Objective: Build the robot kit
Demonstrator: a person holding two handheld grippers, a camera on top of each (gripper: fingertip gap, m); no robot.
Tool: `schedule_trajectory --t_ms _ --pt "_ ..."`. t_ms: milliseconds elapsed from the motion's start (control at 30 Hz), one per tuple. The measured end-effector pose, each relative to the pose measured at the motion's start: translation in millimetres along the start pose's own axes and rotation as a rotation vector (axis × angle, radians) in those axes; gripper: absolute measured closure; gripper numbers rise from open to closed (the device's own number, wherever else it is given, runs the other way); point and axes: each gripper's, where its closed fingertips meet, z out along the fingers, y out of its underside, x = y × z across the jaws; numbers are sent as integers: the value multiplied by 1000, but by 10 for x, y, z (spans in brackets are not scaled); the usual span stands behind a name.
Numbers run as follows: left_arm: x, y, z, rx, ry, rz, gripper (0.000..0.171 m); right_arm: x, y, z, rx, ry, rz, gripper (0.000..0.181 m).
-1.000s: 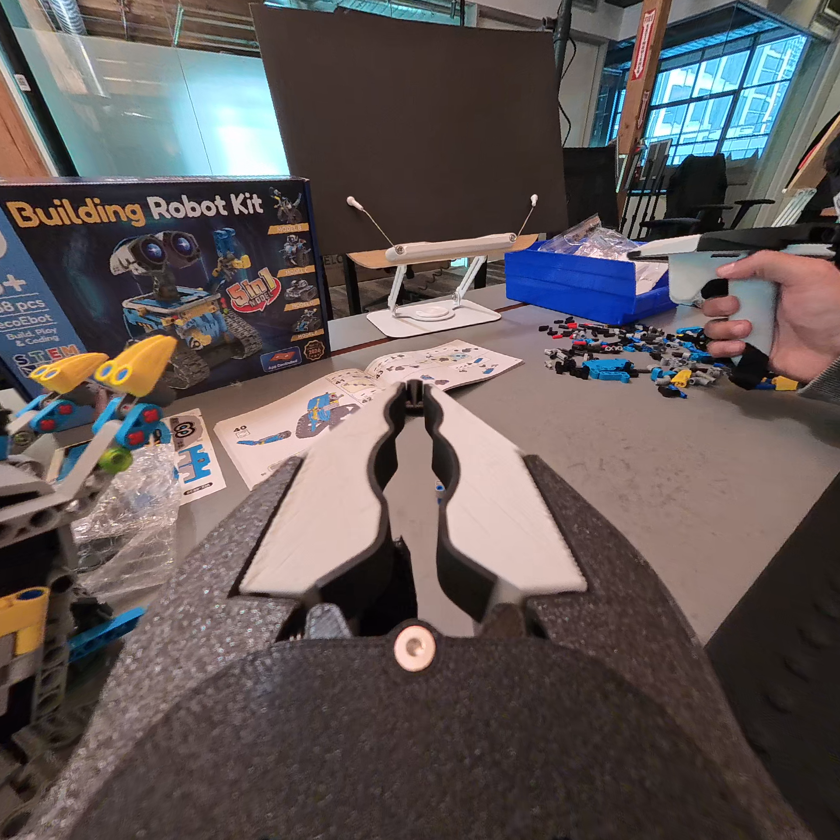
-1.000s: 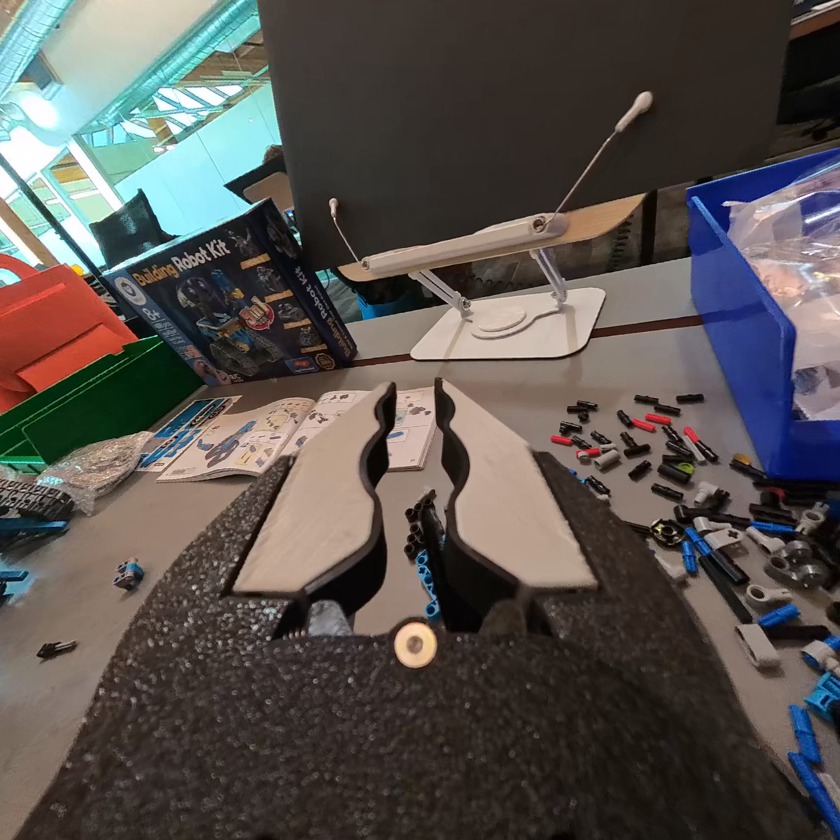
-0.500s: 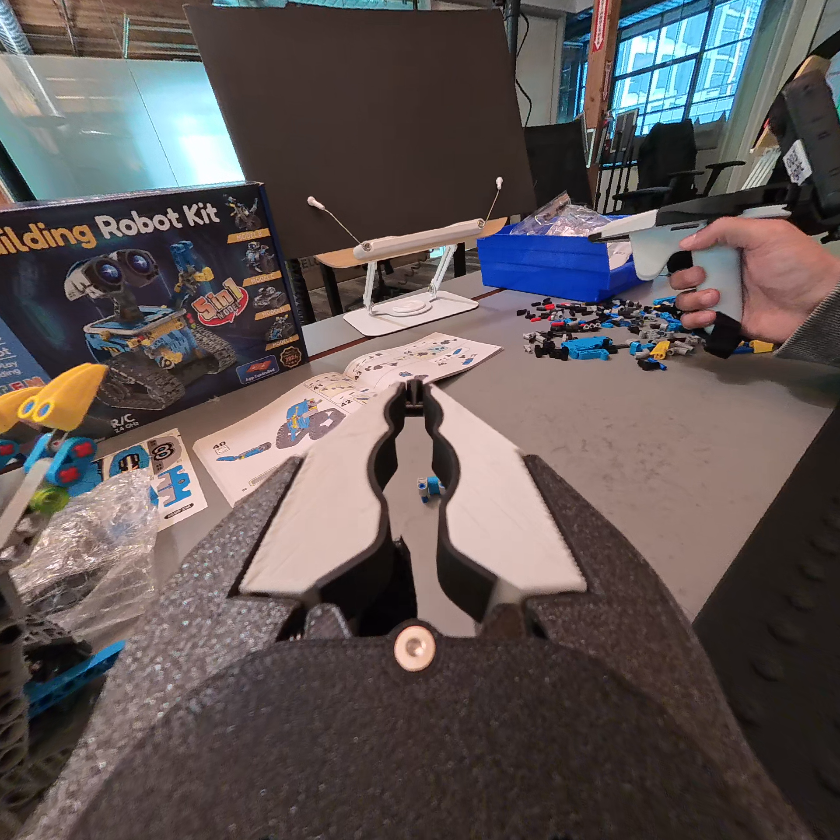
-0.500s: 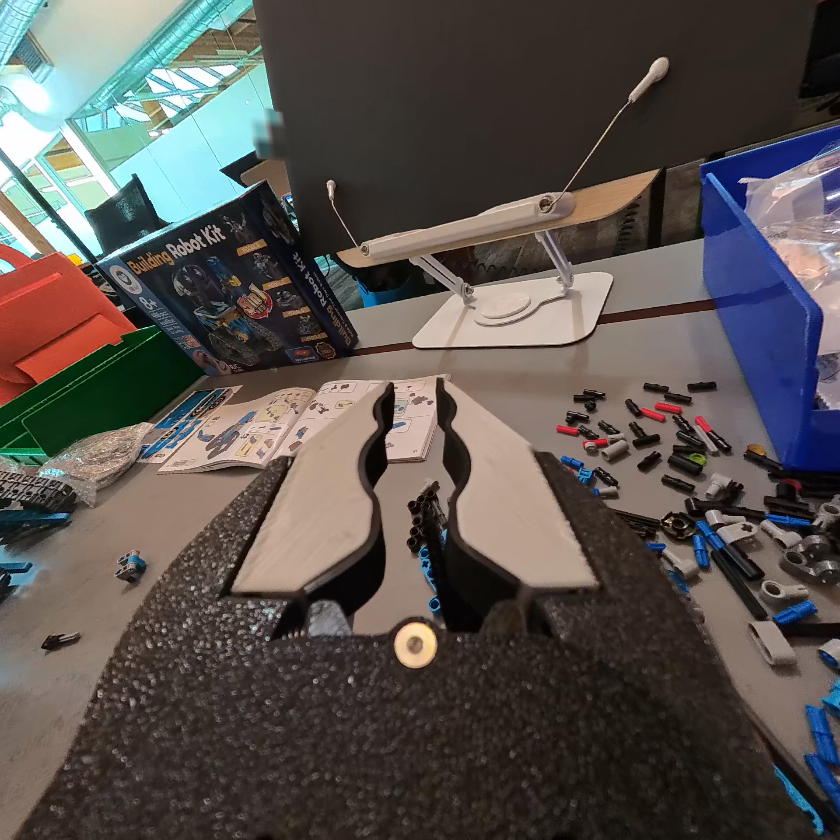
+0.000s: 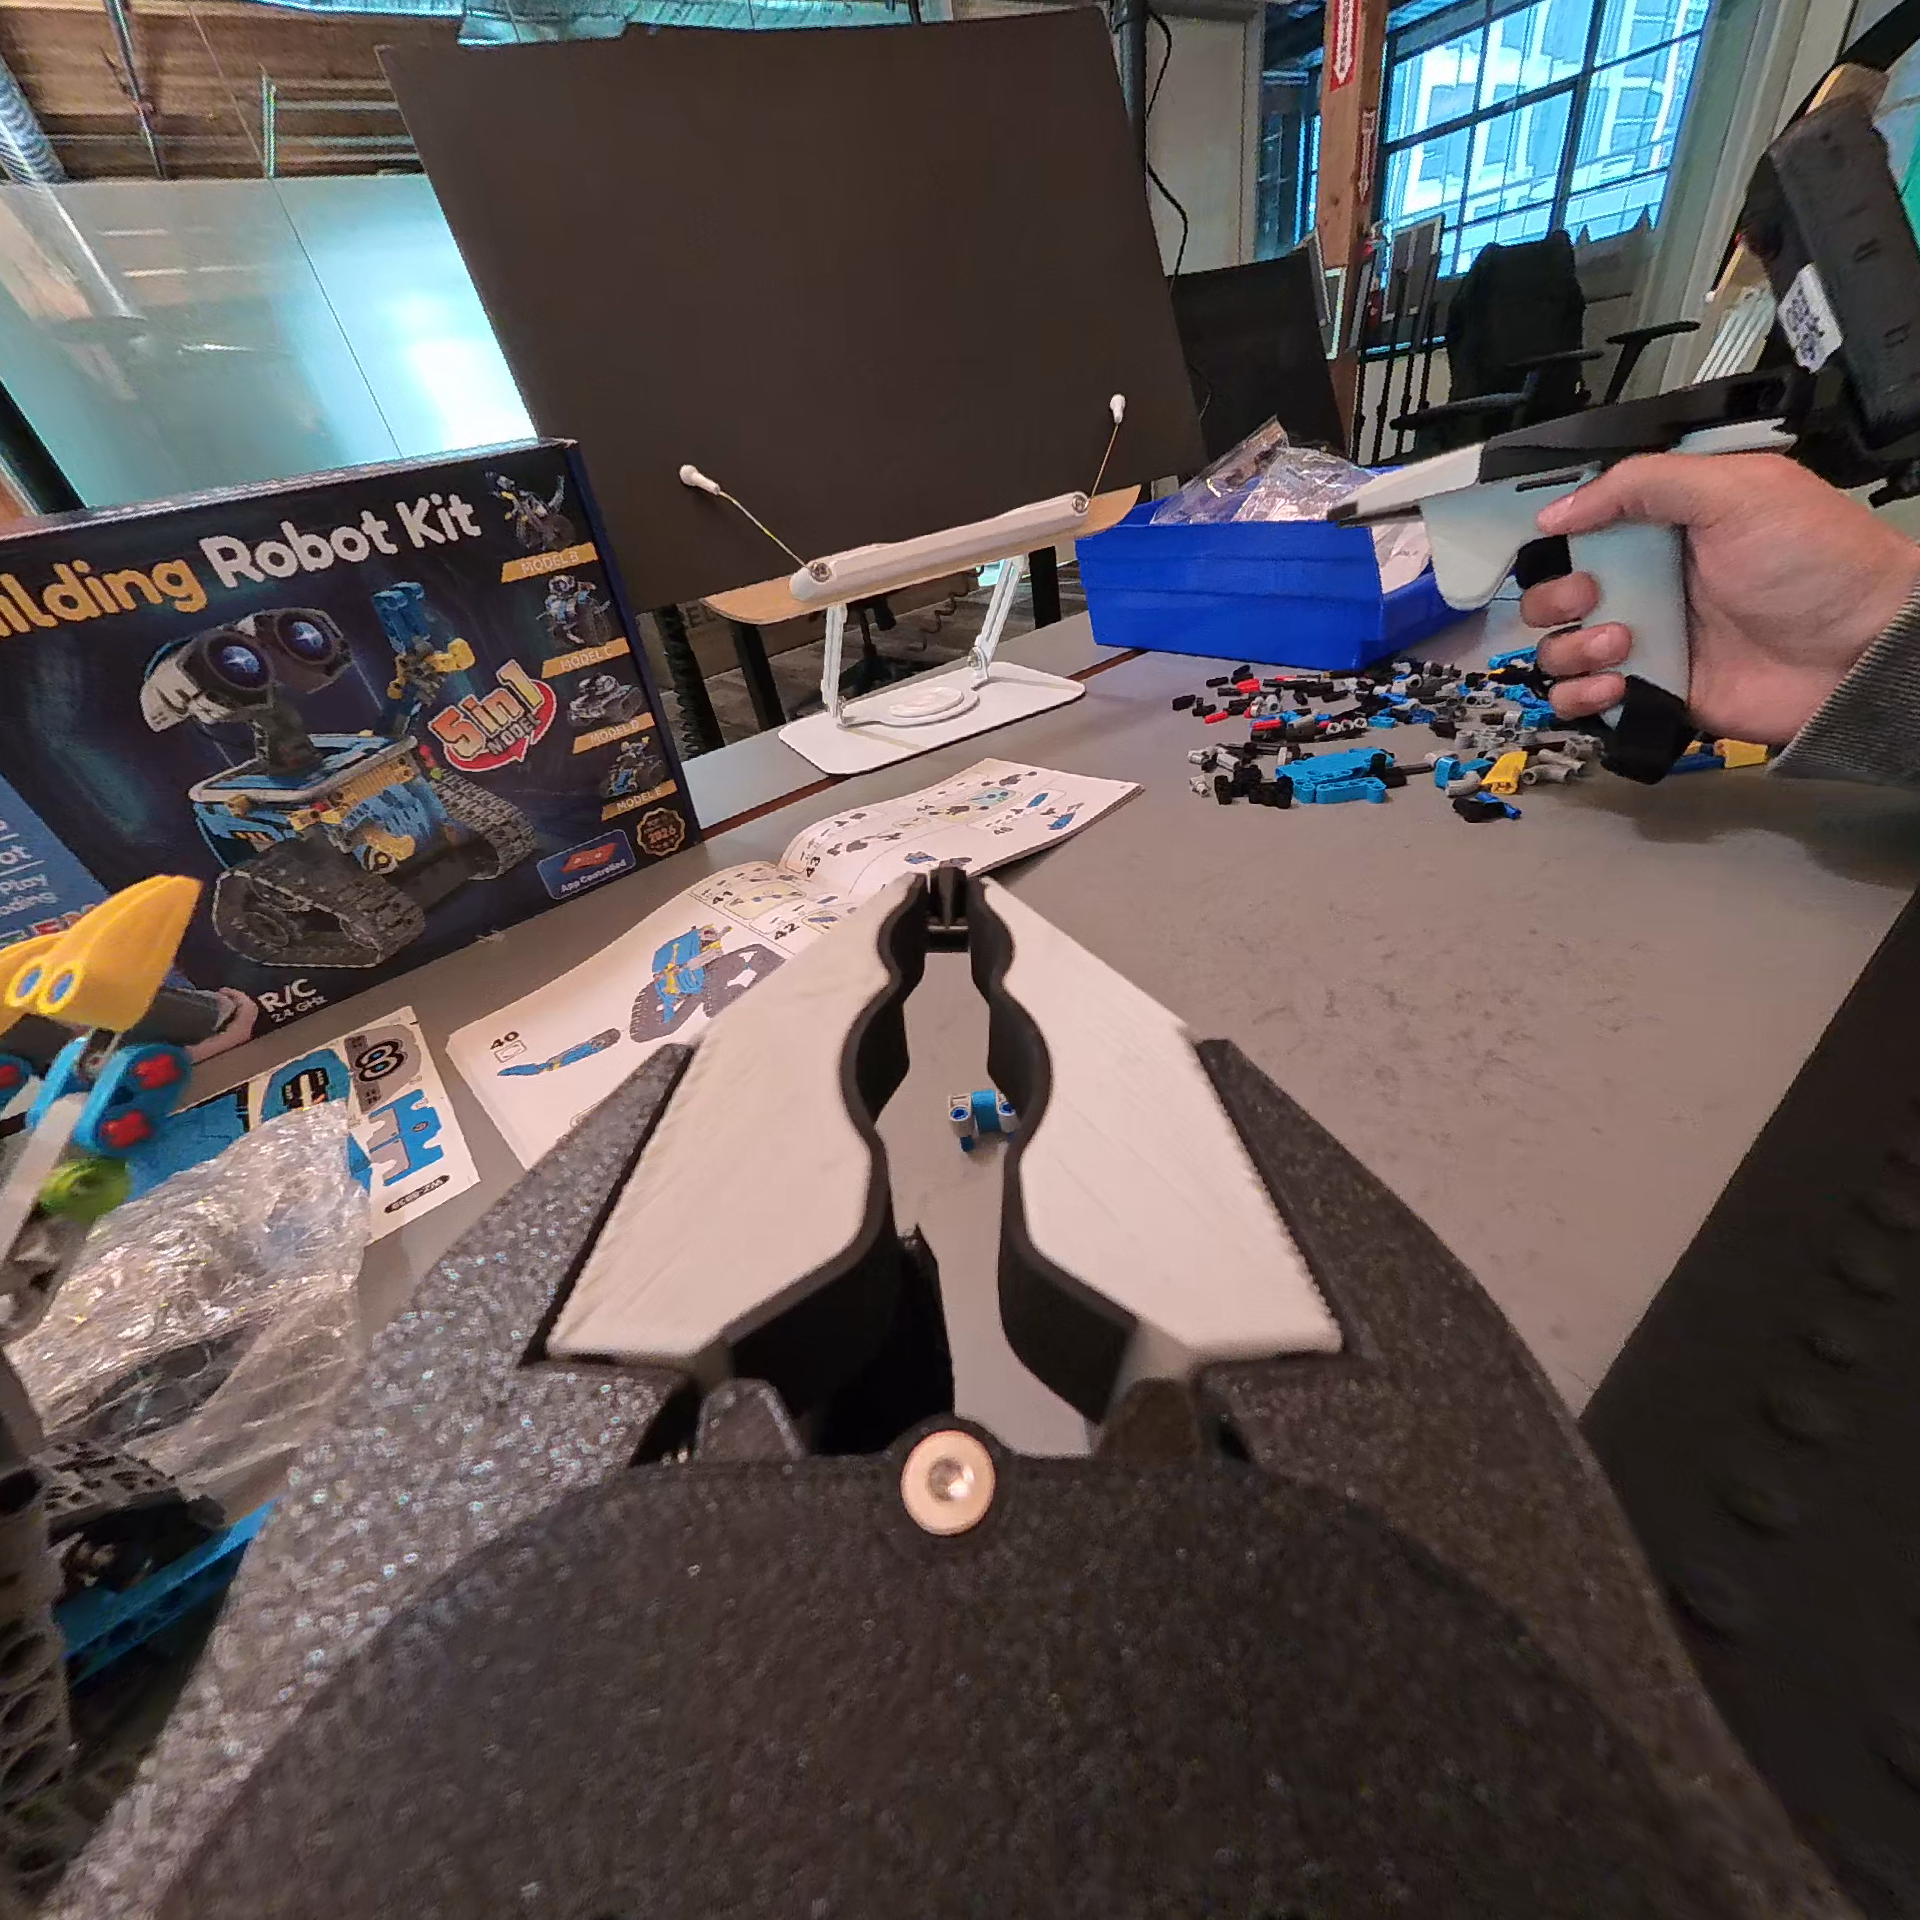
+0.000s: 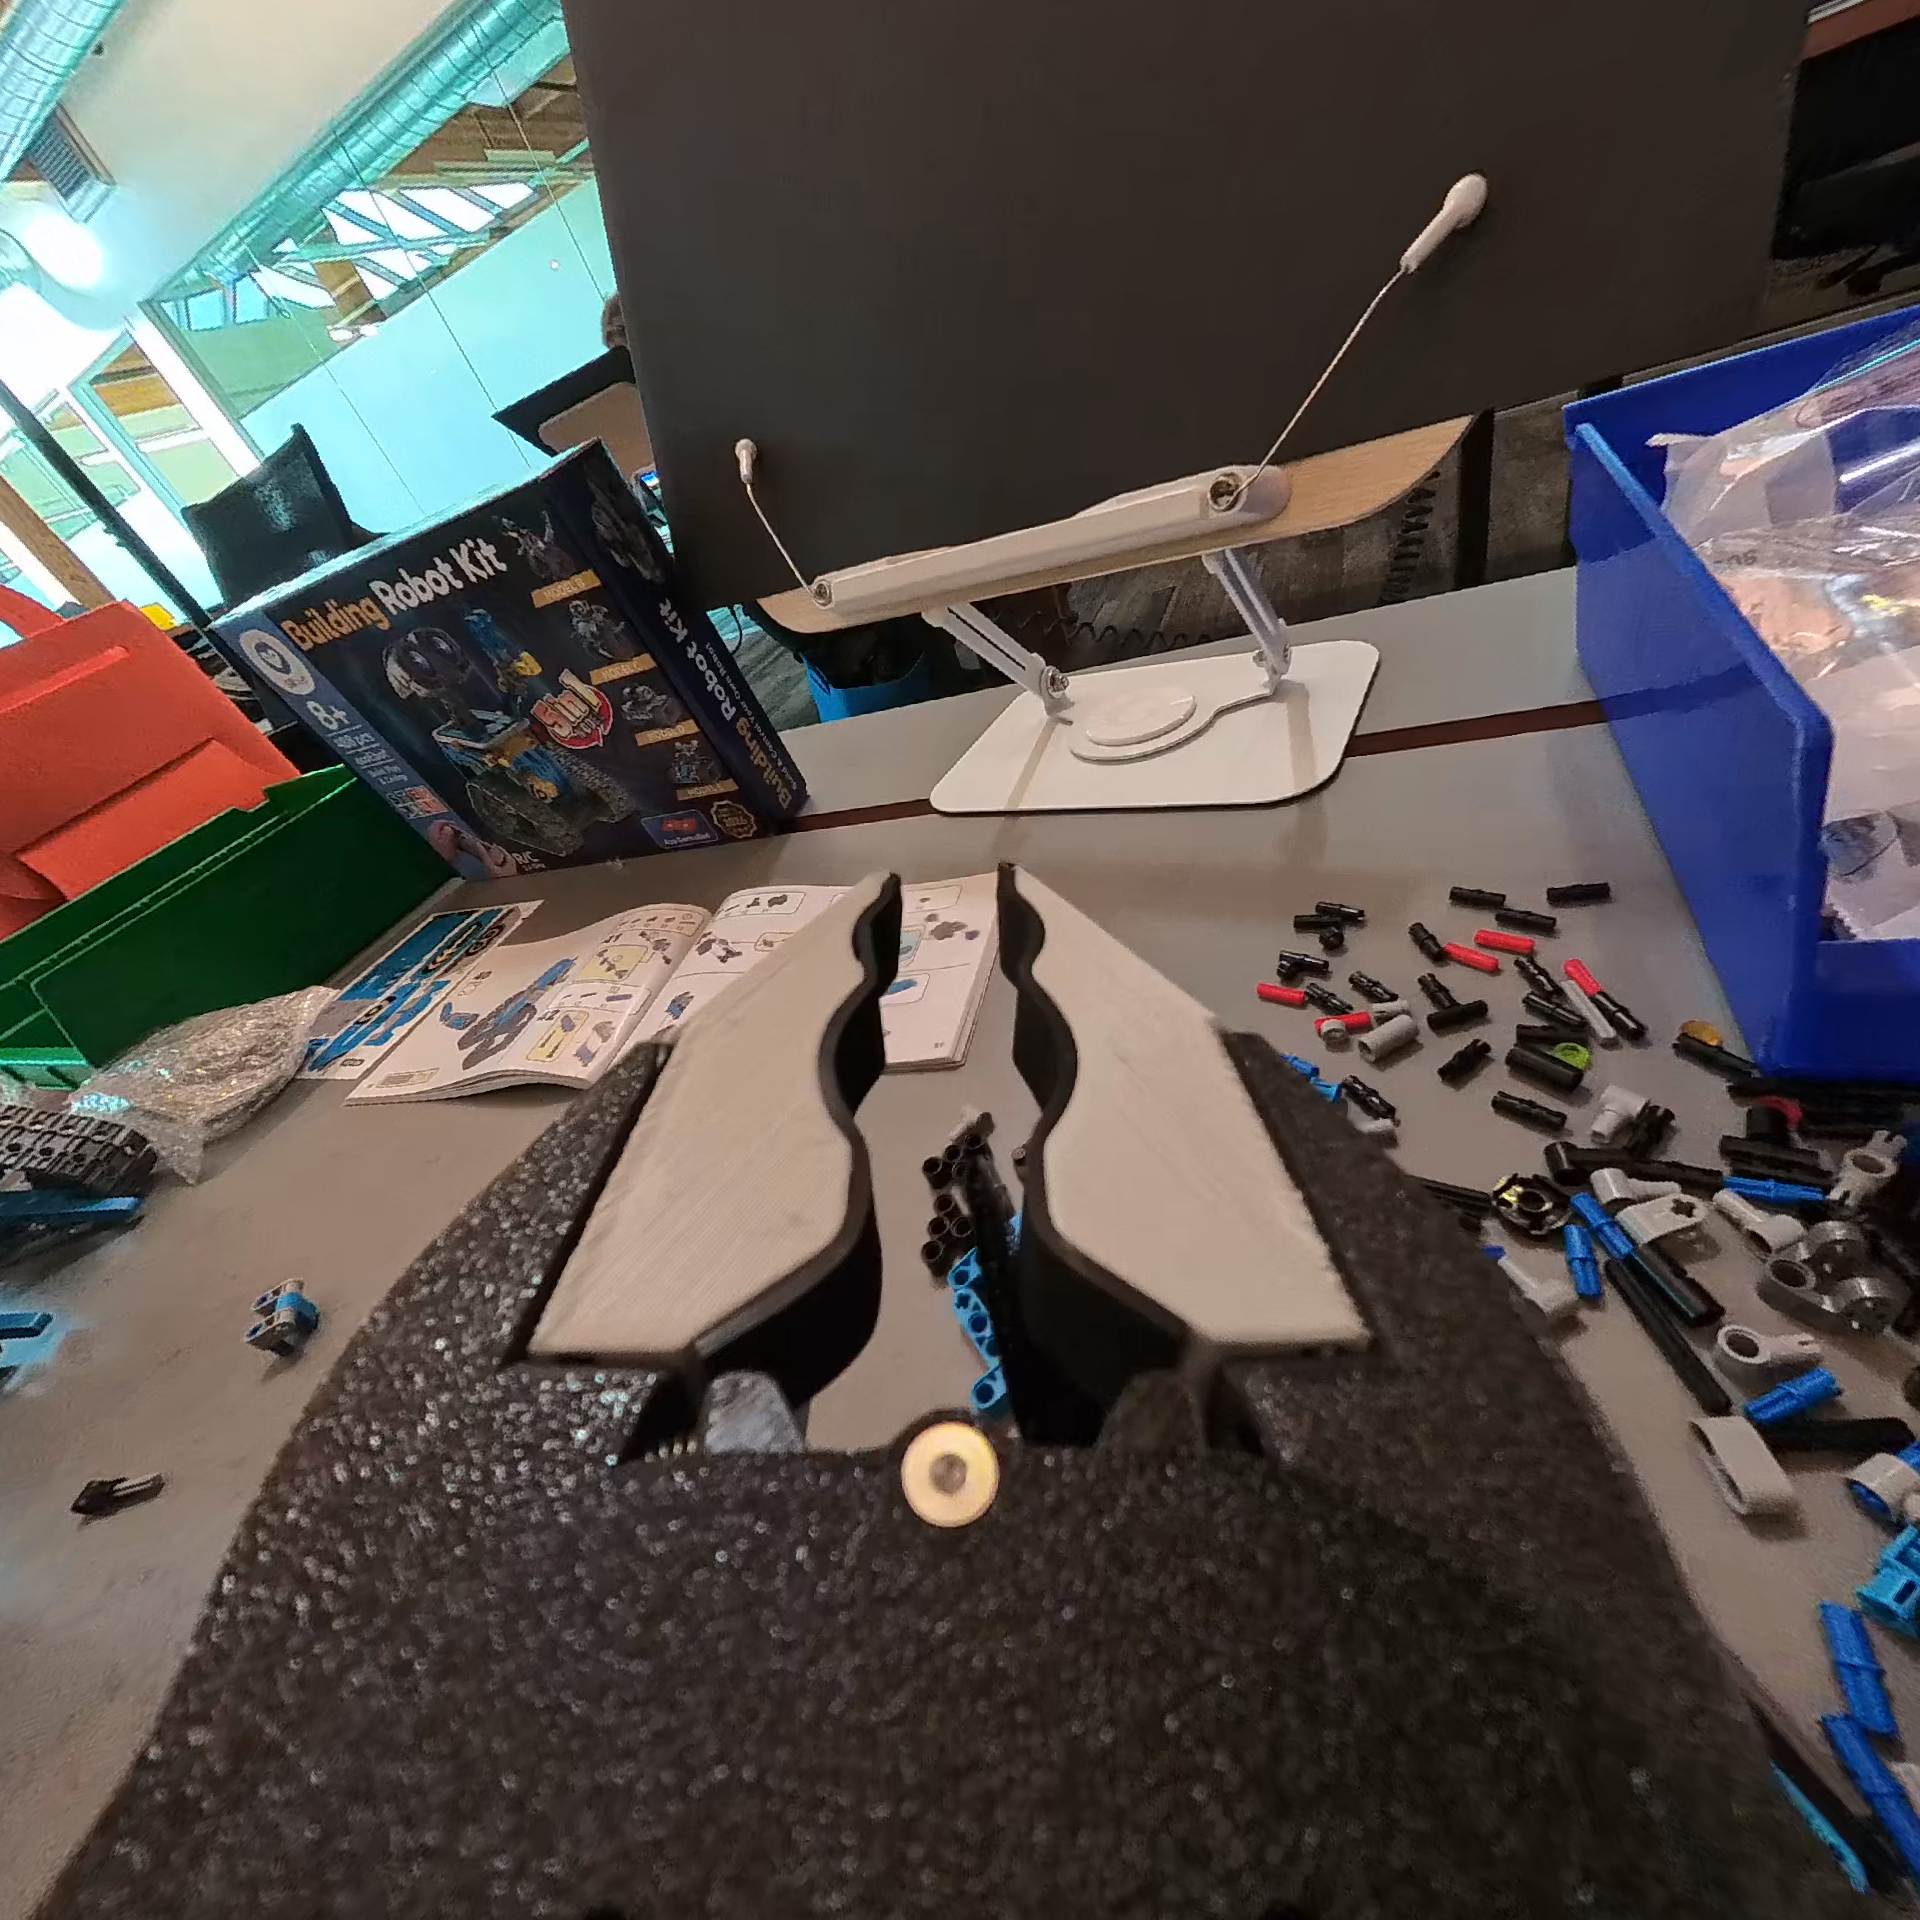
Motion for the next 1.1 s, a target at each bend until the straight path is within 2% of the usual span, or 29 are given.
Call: schedule_trajectory --t_ms 167,433,533,633,733,900,1033,1067,1100 --pt "5 -15 -9 8 2 1 165 -45 35 20 -20 -22 -7 163" --pt "39 105 47 -62 34 -31 165 -88 63 29 -35 -42 -6 165" --pt "436 499 161 -274 254 -13 165 -99 67 33 -35 -45 -12 165" --pt "923 792 122 -427 491 135 165 -119 78 42 -43 -53 -15 165" --pt "1082 944 89 -497 556 242 165 -127 84 38 -45 -55 -17 165" --pt "1048 1103 116 -591 531 273 164 -147 119 52 -60 -63 -21 165" --pt "1041 1089 127 -579 519 292 164 -165 149 56 -70 -71 -23 165" --pt "1010 1064 144 -567 500 284 160 -164 148 56 -70 -70 -25 165" --pt "929 987 174 -532 454 251 142 -160 144 55 -68 -69 -25 165"
